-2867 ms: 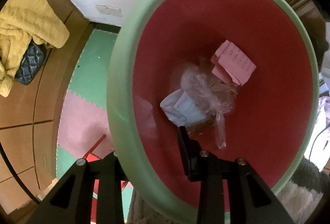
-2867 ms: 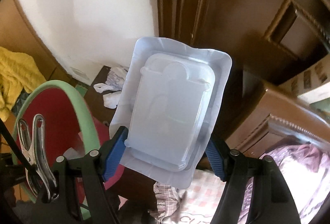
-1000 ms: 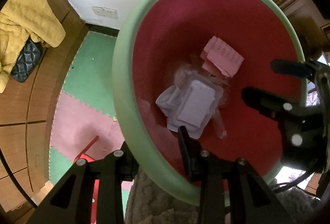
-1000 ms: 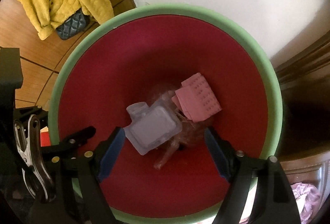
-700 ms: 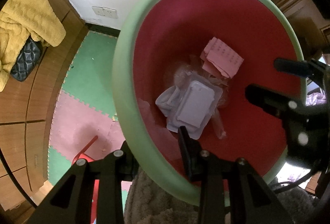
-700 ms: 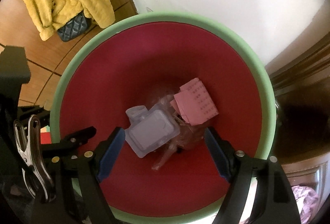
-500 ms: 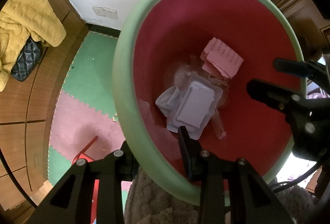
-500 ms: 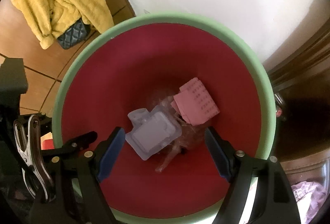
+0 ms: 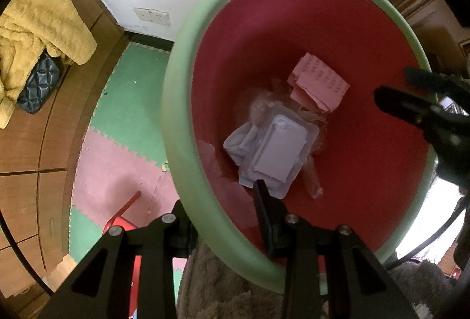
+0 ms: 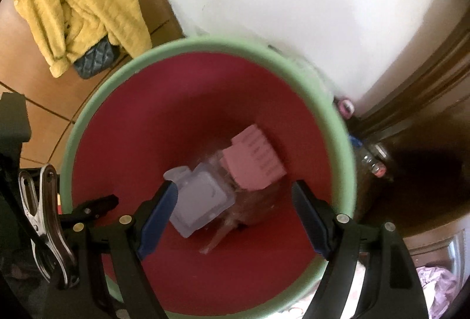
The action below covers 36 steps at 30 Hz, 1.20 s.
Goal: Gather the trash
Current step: 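Withdraw the open right tool from the bucket toward the nightstand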
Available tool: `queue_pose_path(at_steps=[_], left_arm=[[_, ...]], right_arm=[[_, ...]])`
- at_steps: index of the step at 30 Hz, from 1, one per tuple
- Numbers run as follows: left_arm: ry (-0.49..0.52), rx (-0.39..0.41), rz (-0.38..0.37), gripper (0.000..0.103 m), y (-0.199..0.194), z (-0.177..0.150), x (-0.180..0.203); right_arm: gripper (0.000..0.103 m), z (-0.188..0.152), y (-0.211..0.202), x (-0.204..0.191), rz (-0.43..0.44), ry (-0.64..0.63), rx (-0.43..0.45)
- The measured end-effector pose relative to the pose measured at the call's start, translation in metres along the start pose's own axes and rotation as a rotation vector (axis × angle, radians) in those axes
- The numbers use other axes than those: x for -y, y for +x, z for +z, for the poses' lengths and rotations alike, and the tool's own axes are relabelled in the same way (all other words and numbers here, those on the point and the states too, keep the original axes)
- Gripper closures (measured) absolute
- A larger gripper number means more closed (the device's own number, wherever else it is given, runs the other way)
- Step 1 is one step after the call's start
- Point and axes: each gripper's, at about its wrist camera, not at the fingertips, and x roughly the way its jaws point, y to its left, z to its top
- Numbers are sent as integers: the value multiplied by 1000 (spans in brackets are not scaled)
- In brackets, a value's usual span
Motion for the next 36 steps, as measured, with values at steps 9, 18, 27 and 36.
queue_pose_path(at_steps=[9,18,27,36], left_arm=[[-3,-1,2,68,0,0,0],[-10,-6,-1,69,1,0,-1],[-31,-22,-8,69,3,2,-3],[-33,-22,11,69,5,4,-2]], right_arm=[[25,-10,-32,9,126,-45,104],[26,-29,-51,78,315,276,210],[20,-51,-51,138,381,519,258],[20,-66,5,190,264,630,156]])
